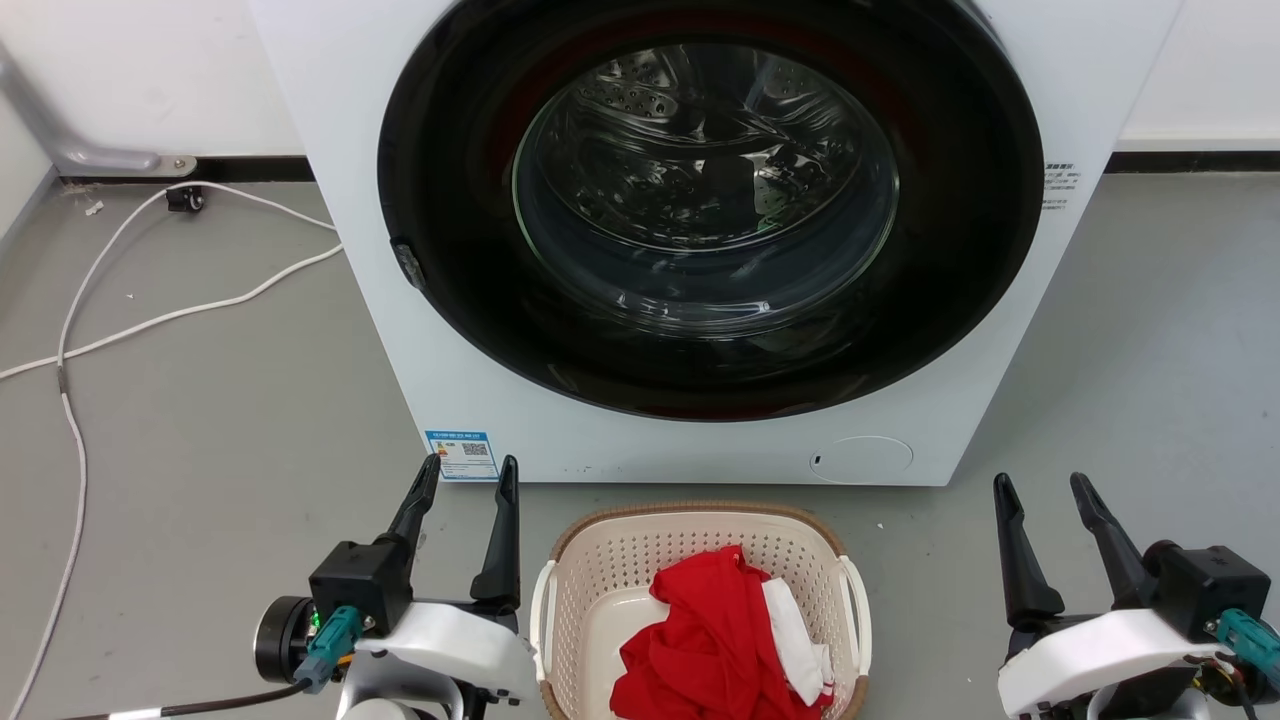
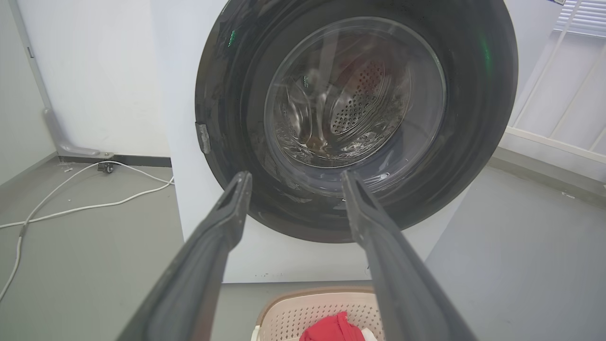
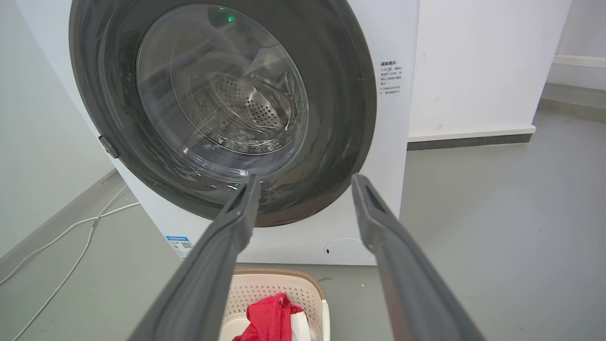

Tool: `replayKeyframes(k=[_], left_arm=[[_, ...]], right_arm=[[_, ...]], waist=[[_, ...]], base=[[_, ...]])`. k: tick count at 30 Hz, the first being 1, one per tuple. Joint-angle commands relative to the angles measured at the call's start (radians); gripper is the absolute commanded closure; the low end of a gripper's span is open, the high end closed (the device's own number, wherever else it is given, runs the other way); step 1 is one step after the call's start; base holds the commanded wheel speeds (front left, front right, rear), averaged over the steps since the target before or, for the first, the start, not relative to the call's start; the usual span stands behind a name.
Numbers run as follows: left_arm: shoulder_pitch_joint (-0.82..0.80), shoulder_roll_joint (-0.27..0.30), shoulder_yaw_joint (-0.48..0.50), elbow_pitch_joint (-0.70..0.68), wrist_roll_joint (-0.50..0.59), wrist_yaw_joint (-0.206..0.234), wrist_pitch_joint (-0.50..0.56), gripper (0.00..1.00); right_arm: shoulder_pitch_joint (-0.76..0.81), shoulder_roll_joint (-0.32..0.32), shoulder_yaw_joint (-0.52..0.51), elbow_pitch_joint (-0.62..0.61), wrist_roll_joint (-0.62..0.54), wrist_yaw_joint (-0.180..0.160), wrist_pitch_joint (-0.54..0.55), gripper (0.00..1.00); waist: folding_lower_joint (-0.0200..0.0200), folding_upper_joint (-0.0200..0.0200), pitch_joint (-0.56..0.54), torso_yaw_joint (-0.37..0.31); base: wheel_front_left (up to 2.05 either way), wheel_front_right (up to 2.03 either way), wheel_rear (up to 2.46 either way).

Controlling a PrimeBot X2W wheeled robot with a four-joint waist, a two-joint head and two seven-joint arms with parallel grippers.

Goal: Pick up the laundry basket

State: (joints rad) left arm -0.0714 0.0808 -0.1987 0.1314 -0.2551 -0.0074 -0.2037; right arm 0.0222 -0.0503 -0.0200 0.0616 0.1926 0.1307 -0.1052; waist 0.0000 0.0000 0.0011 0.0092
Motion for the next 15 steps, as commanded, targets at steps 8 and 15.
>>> replayKeyframes(k=[8, 15], left_arm=[[-0.005, 0.0, -0.009, 0.003, 0.059, 0.01, -0.023, 0.0], [-0.004, -0.005, -0.012, 0.012, 0.103, 0.013, -0.034, 0.0]], right_arm=[[0.01, 0.0, 0.0, -0.016, -0.076, 0.0, -0.012, 0.0], [0.017, 0.0, 0.005, -0.019, -0.123, 0.0, -0.019, 0.0]], waist=[[0.0, 0.0, 0.0, 0.001], [0.0, 0.0, 0.0, 0.003]], base=[[0.0, 0.0, 0.0], [0.0, 0.0, 0.0]])
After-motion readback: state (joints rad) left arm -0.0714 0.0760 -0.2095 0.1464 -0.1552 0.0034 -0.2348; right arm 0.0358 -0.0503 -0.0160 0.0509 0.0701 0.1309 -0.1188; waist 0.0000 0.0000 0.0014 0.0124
